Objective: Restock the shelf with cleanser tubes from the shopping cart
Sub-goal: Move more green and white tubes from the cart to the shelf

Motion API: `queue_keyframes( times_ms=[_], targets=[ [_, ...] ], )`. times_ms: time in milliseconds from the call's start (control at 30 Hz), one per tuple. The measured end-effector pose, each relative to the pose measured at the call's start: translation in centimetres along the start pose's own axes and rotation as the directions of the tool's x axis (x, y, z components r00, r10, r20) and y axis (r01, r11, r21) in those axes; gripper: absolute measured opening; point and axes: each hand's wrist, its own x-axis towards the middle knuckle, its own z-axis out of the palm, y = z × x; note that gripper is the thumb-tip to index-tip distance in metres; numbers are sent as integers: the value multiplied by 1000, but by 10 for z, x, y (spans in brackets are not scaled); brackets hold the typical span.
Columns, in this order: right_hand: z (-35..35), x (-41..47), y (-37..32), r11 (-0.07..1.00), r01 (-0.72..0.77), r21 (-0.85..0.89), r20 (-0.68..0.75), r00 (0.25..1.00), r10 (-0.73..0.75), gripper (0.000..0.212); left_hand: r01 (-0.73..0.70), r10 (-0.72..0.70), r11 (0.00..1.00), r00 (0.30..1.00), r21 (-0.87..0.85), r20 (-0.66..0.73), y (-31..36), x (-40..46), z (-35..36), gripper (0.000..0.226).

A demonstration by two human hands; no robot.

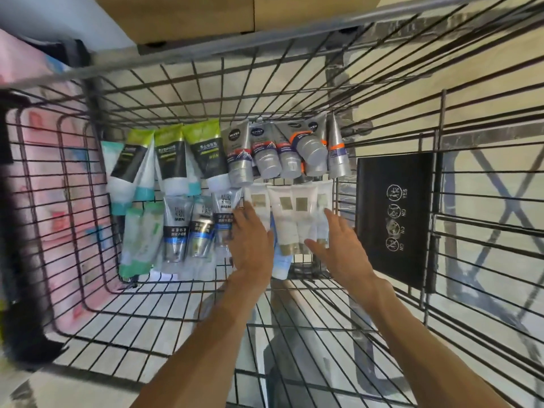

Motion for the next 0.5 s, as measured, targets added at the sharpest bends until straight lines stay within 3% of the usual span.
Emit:
queue_keyframes(
  times_ms=[200, 500],
  targets=[
    [0, -4, -3, 1000, 14, 12, 24, 1000, -14, 75, 97, -92, 980, 995, -174, 37, 3, 1, 4, 93],
    [7, 3, 4, 999, -37, -7, 70, 997, 37, 78, 97, -65, 935, 992, -342, 104, -12, 1, -7, 78]
  ],
)
